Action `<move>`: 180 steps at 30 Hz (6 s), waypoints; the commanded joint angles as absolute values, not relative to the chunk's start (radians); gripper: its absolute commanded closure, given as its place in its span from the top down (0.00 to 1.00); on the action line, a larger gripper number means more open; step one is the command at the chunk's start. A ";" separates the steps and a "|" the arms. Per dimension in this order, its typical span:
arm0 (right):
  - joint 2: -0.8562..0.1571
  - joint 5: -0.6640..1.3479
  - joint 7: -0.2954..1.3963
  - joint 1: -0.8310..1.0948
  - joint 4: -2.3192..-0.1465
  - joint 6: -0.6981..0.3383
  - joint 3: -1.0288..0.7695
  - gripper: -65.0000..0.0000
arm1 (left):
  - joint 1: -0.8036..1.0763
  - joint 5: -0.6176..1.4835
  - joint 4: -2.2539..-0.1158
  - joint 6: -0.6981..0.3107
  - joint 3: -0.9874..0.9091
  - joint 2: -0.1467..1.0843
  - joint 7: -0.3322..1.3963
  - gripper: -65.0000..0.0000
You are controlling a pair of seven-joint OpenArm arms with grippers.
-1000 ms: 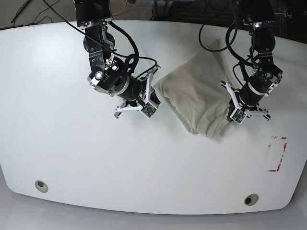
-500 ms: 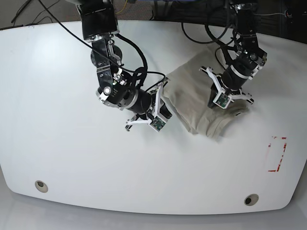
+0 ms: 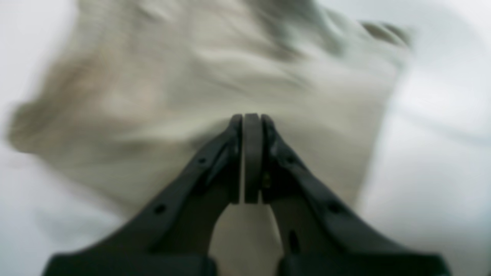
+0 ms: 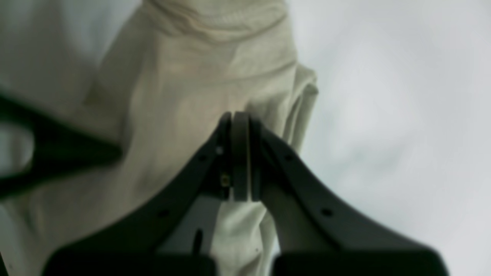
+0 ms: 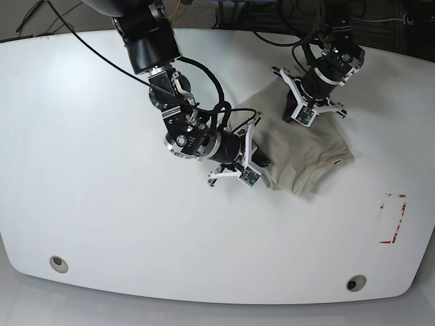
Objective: Layout the t-shirt on the table in an organized manner, then fold the t-shirt properly
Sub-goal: 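Rotate and flatten the folded bundle with both grippers, then release, then grasp the folded bundle with the left gripper, then carry the bundle with the left gripper to the table edge and release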
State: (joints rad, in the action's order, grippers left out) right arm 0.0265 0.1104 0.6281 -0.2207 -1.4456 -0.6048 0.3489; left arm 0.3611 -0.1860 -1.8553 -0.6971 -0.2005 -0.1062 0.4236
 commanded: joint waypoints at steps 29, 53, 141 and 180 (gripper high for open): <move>-0.051 0.125 0.441 -0.127 -1.316 -0.572 0.348 0.00 | 0.389 -0.170 -1.810 -0.698 -0.203 0.067 0.403 0.00; -0.065 0.125 0.530 0.096 -1.626 -0.397 0.348 0.00 | 0.288 -0.168 -1.712 -0.698 -0.203 0.171 0.403 0.00; -0.248 0.131 0.390 0.245 -1.847 -0.404 -0.045 0.00 | 0.214 -0.415 -1.446 -0.280 -0.001 -0.073 -0.001 0.00; -0.245 0.133 0.394 0.288 -1.885 -0.404 -0.044 0.00 | 0.216 -0.302 -1.670 -0.564 -0.371 0.068 0.005 0.00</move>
